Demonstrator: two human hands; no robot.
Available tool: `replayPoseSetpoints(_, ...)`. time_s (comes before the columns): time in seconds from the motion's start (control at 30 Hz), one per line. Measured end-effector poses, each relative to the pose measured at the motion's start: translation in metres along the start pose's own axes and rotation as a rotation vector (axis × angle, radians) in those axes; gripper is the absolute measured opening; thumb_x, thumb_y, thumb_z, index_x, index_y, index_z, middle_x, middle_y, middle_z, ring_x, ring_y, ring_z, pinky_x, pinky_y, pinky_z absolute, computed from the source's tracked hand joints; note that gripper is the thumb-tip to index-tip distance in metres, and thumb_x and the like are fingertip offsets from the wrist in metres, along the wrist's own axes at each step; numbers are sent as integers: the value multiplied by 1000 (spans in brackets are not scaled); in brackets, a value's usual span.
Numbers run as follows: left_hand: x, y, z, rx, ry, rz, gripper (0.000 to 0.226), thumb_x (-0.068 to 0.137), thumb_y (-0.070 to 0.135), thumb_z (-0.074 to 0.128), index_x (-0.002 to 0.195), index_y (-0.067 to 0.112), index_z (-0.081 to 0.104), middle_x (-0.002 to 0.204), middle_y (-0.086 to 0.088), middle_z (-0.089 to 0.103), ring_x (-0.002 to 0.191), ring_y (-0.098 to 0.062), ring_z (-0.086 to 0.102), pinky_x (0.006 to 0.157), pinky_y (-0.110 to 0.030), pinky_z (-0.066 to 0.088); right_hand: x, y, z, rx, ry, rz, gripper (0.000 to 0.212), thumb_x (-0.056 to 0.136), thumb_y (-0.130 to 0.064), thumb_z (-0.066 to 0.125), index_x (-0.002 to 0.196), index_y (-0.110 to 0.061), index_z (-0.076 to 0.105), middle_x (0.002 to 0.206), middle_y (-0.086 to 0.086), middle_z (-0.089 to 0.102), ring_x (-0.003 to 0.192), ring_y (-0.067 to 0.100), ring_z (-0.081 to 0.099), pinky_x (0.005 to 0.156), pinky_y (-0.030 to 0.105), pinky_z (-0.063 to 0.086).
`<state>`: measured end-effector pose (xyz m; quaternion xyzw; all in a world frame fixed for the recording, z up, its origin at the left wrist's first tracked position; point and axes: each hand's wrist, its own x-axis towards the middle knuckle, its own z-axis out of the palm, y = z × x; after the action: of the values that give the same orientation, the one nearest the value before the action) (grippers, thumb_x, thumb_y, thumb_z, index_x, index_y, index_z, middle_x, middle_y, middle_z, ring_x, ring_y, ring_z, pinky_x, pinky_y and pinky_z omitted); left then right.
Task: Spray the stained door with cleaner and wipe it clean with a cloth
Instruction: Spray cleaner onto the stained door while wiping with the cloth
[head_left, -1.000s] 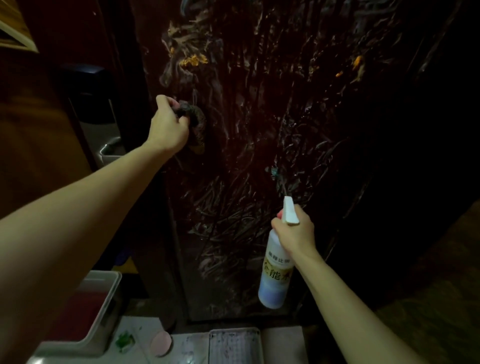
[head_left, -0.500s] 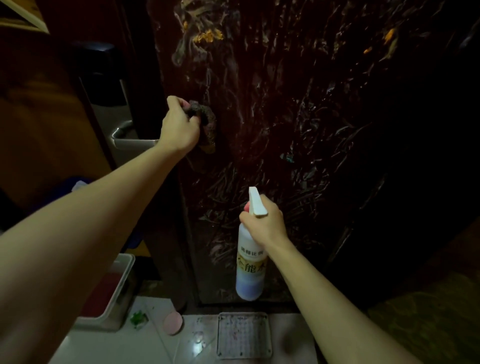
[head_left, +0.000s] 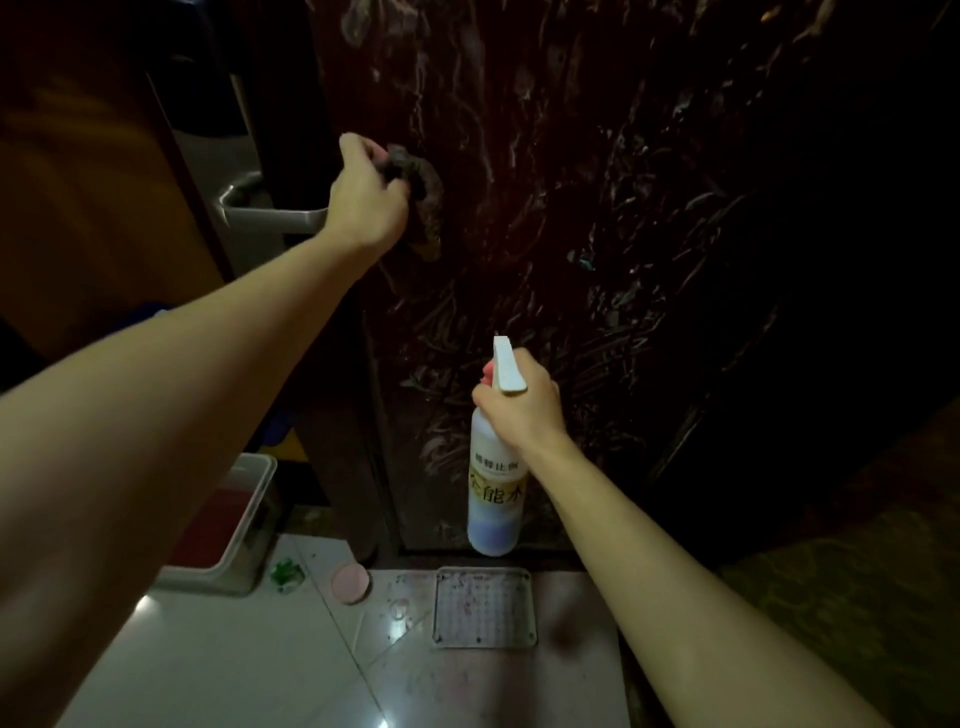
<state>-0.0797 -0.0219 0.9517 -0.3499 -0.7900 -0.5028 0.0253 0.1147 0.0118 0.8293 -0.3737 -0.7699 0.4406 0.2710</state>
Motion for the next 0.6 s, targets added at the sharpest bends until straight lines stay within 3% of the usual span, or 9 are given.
replayPoseSetpoints(0.1,-3,1,4,-26,-7,13,20,93,12,48,103,18,31,76,9,44,65,-2,44,52,-13,37,-2,7,-7,-26,27,31,12,76,-17,64,83,-13,55,78,2,58,72,18,56,64,32,48)
replayPoseSetpoints(0.27,-6,0,11,-40,-26,12,22,94,11,47,112,15,35,78,9,45,66,-3,46,48,-7,36,-6,28,-25,21,103,66,12,77,-14,66,84,-15,56,77,-4,56,70,9,53,57,20,39)
replayPoseSetpoints(0.4,-5,1,17,-42,-60,-10,35,94,12,47,127,9,37,92,2,52,82,-12,52,69,-24,42,-3,41,-39,-25,150,126,11,78,-17,64,82,-17,54,78,-3,56,72,11,53,59,24,39)
replayPoseSetpoints(0.6,-7,1,27,34,-81,-26,32,94,16,47,124,10,42,106,-5,53,93,-19,51,75,-28,39,-2,56,-58,45,243,204,10,77,-15,64,78,-17,55,78,-1,59,76,17,57,66,27,42)
